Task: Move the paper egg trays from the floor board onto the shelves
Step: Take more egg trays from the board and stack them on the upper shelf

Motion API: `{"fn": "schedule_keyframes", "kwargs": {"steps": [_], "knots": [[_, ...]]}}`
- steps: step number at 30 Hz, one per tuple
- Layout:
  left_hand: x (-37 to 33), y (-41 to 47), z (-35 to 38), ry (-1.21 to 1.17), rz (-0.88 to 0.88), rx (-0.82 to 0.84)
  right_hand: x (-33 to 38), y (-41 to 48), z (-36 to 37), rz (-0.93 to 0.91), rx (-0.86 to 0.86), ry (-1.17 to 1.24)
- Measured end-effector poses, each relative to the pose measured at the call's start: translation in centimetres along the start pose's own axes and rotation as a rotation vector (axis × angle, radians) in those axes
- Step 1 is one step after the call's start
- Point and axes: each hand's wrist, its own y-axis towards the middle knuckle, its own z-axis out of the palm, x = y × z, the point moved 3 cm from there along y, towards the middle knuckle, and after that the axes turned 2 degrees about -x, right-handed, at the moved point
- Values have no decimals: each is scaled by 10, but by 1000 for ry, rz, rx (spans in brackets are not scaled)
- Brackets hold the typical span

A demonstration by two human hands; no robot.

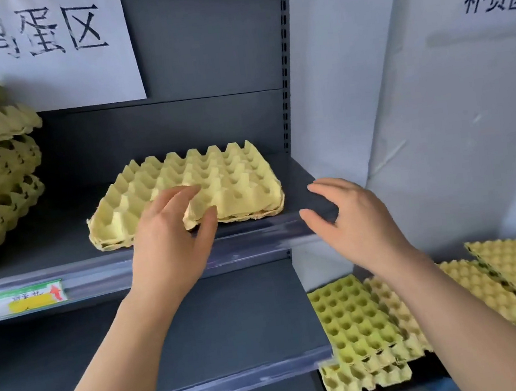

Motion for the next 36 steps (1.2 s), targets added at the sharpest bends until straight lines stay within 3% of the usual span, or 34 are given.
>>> {"fn": "schedule_keyframes", "kwargs": {"steps": [9,18,26,36], "knots": [[-114,-50,116,-189,160,189,-119,-55,-57,115,-3,-102],[-183,-114,276,-155,7,426,-285,-104,-65,220,191,-121],[-147,-177,390,-55,-241,633,-391,-138,1,284,400,-87],[-52,-229,512,68,-548,855,-487,-156,145,382,606,-32]]}}
